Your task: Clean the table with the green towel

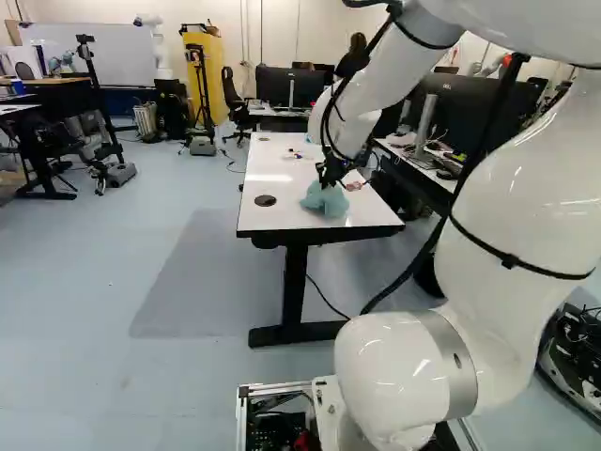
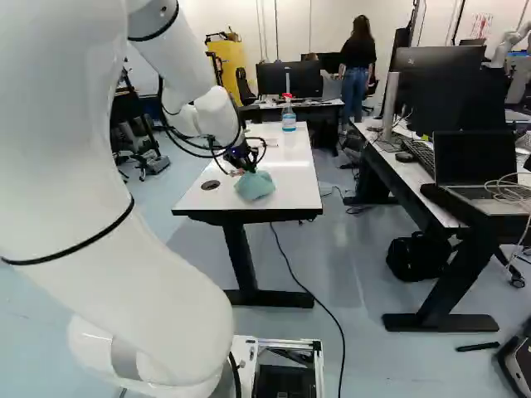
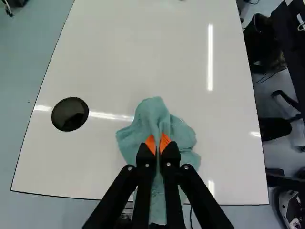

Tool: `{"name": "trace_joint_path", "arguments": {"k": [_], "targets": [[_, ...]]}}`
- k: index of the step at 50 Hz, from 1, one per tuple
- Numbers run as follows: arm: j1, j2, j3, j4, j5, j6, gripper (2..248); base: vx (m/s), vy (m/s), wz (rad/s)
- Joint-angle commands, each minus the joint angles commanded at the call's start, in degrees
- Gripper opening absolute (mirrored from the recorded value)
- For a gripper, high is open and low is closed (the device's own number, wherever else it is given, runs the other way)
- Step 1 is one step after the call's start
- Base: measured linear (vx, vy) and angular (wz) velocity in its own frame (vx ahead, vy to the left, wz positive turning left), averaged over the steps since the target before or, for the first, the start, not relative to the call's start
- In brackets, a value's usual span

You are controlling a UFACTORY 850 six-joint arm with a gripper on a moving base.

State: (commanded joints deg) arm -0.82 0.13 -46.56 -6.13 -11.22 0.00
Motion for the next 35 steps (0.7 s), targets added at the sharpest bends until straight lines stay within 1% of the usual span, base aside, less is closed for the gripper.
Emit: {"name": "trace_joint_path", "arguments": {"k": [11, 19, 31, 35], "targets": [[0.09, 1.86, 0.2, 0.0, -2.21, 0.0, 30, 0.0, 0.0, 0.0], [0.71, 3.35, 0.46, 0.0, -4.2, 0.0, 30, 0.0, 0.0, 0.0], [2.19, 5.42, 0.62, 0.0, -8.48, 0.0, 30, 0.0, 0.0, 0.0], [2.29, 6.11, 0.67, 0.0, -10.41, 0.0, 30, 0.0, 0.0, 0.0]]}}
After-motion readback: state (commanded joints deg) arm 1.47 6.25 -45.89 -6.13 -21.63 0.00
